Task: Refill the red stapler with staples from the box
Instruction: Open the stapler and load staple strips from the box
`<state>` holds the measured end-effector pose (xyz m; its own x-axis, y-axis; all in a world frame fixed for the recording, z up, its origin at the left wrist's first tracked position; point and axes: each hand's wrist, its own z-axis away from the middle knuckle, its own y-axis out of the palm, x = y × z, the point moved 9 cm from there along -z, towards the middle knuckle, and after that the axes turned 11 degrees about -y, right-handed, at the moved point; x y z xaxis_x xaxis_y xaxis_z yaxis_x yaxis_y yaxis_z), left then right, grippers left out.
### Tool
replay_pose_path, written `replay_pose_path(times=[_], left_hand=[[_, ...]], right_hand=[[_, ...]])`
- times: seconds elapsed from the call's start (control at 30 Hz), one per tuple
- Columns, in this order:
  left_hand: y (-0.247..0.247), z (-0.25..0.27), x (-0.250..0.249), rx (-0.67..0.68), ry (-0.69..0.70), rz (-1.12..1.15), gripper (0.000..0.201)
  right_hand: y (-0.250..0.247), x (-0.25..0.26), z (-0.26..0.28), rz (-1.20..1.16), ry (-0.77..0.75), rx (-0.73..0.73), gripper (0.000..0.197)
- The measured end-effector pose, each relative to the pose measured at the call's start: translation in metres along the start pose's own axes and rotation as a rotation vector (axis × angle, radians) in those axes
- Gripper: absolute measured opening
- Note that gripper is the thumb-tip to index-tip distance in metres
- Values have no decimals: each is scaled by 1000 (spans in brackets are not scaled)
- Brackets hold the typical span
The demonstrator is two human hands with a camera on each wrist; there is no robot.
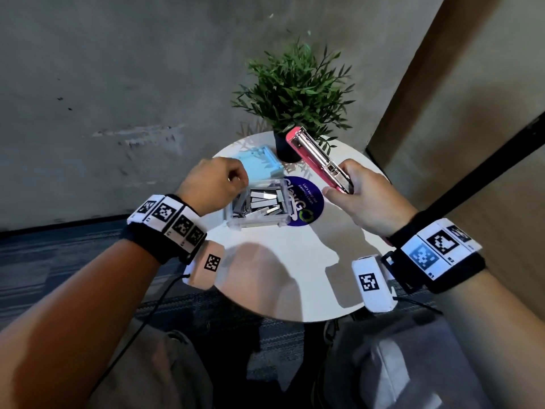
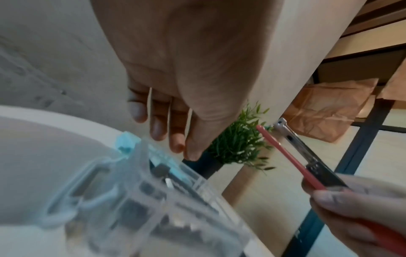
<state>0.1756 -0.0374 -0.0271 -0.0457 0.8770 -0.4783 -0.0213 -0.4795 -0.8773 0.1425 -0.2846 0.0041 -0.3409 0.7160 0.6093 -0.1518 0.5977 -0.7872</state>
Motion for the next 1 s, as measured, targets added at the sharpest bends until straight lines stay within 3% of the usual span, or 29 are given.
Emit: replay_pose_path(times=[0.13, 0.23, 0.47, 0.53, 0.7, 0.83, 1.0], left_hand=[[35, 8, -22, 78, 165, -102, 10], [48, 11, -32, -6, 253, -245, 19], [45, 12, -36, -5, 276, -220, 11], [40, 13, -36, -3, 262, -149, 11], [16, 5, -28, -16, 120, 312, 23], [5, -3, -22, -17, 38, 487, 31], [-9, -1, -29, -10, 88, 598, 29]], right_hand=[[5, 1, -1, 55, -12, 30, 23], [12, 2, 0, 64, -17, 60, 25], [17, 2, 0, 110, -34, 103, 27], [18, 2, -1, 115, -33, 113, 27], [19, -1, -1, 116, -21, 158, 26], [22, -4, 0, 97, -14, 221, 24], [25, -8, -2, 66, -10, 249, 24]])
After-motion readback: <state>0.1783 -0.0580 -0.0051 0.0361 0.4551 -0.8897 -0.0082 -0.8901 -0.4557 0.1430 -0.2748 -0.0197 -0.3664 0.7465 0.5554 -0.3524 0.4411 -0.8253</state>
